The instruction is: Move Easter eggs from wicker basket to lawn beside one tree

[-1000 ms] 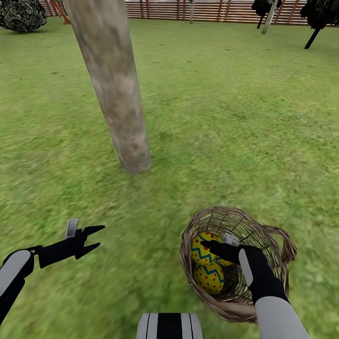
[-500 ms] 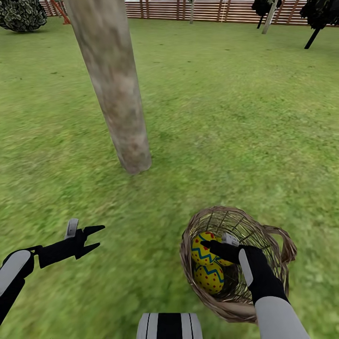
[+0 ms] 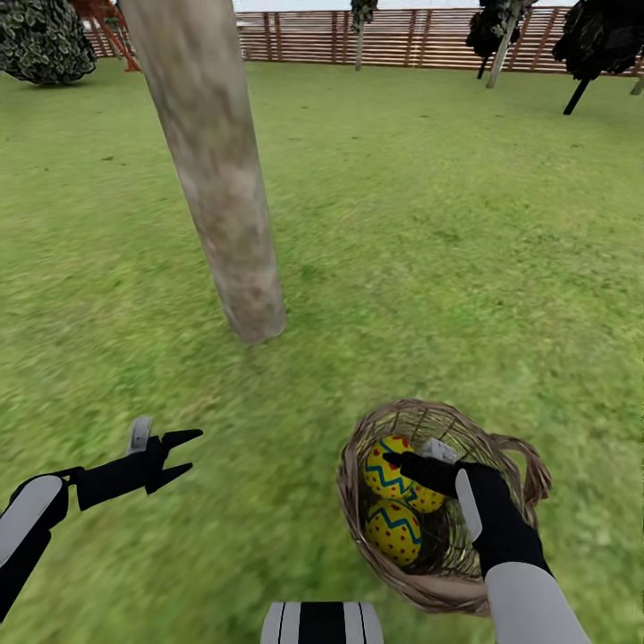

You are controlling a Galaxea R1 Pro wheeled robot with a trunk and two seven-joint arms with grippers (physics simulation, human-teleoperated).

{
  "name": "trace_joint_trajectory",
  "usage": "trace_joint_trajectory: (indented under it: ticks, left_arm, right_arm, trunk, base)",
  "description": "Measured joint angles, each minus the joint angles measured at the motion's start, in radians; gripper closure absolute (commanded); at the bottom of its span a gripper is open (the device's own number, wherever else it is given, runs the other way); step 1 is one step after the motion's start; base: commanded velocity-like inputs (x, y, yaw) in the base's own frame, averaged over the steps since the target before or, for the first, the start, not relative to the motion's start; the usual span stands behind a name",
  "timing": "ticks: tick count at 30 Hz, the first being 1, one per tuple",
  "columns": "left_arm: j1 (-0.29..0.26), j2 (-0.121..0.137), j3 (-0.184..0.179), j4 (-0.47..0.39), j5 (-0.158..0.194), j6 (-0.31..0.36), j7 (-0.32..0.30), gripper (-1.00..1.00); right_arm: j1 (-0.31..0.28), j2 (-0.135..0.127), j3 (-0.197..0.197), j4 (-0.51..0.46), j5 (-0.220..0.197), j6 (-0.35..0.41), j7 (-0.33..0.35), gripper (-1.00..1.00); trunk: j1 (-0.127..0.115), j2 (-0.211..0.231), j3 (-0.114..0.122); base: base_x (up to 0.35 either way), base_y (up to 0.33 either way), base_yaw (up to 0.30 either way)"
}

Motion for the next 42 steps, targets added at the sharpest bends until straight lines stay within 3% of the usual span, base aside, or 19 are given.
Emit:
trace_joint_trajectory:
  ticks: [5,23,26,42]
  left_arm:
    - [0.0,0.0,-0.001,0.0,-0.001,0.0,0.0,-1.0]
    - [0.0,-0.004,-0.002,0.006,0.001,0.0,-0.001,-1.0]
    - [0.0,-0.015,-0.002,0.006,0.002,0.0,-0.001,-1.0]
    - [0.0,-0.016,0.0,0.008,0.0,0.0,-0.001,-1.0]
  right_arm:
    - [0.0,0.0,0.0,-0.005,-0.003,0.001,0.0,1.0]
    - [0.0,-0.001,0.0,-0.006,-0.005,0.001,0.0,1.0]
    - [0.0,-0.001,0.0,-0.006,-0.003,0.001,0.0,1.0]
    - [0.0,0.0,0.004,-0.043,-0.003,0.002,0.0,1.0]
  trunk:
    - [-0.012,0.021,0.016]
    - [-0.012,0.021,0.024]
    - [-0.023,0.042,0.036]
    - [-0.081,0.147,0.1]
  base:
    - [0.0,0.0,-0.078]
    - [-0.106,-0.059,-0.001]
    - [0.0,0.0,0.0]
    - [0.0,0.0,0.0]
